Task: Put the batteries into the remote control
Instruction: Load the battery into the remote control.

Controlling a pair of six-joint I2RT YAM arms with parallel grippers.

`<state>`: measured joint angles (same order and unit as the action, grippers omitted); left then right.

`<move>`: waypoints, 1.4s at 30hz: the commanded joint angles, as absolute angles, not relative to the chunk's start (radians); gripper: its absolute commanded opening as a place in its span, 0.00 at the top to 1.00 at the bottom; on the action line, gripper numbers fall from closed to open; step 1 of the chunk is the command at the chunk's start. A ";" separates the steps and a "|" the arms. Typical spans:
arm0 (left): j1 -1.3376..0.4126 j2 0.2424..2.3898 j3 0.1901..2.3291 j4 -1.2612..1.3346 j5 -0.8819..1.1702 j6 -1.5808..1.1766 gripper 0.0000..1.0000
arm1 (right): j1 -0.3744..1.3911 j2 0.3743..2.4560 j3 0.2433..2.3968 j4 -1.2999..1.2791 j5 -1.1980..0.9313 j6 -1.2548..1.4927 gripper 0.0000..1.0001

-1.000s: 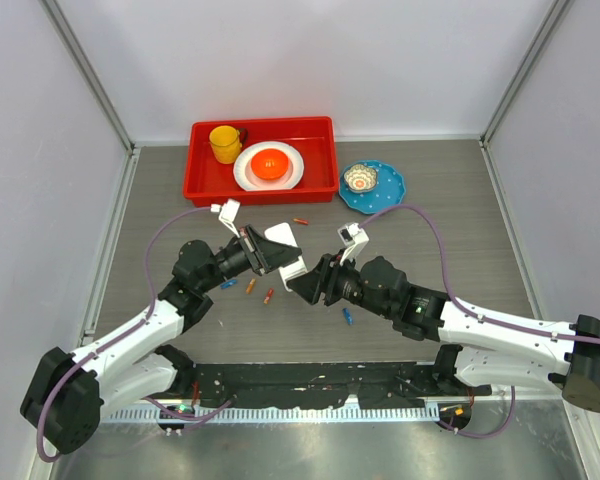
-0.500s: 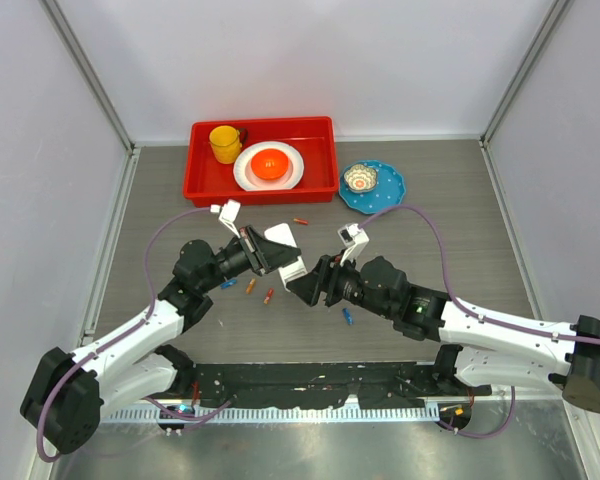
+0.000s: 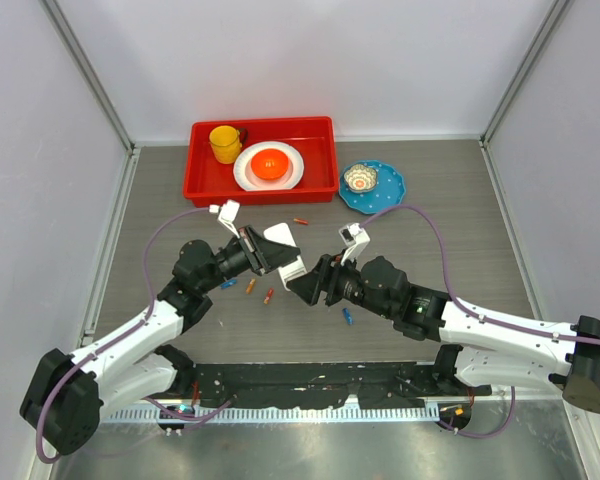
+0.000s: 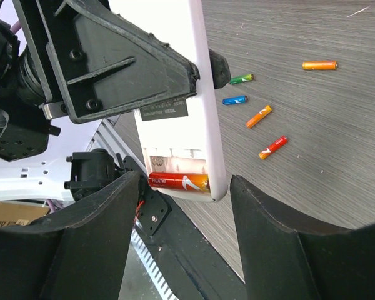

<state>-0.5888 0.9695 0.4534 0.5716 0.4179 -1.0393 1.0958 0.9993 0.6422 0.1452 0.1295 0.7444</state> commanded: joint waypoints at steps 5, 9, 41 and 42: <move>-0.588 0.940 0.460 0.640 0.406 -1.045 1.00 | 1.075 0.966 0.624 0.193 0.167 0.787 0.39; -0.588 0.939 0.459 0.644 0.406 -1.048 1.00 | 1.066 0.962 0.618 0.210 0.160 0.792 0.41; -0.589 0.936 0.471 0.650 0.403 -1.051 1.00 | 1.065 1.046 0.643 0.222 0.074 0.782 0.59; -0.589 0.936 0.471 0.650 0.405 -1.051 1.00 | 1.065 1.045 0.643 0.221 0.075 0.782 0.59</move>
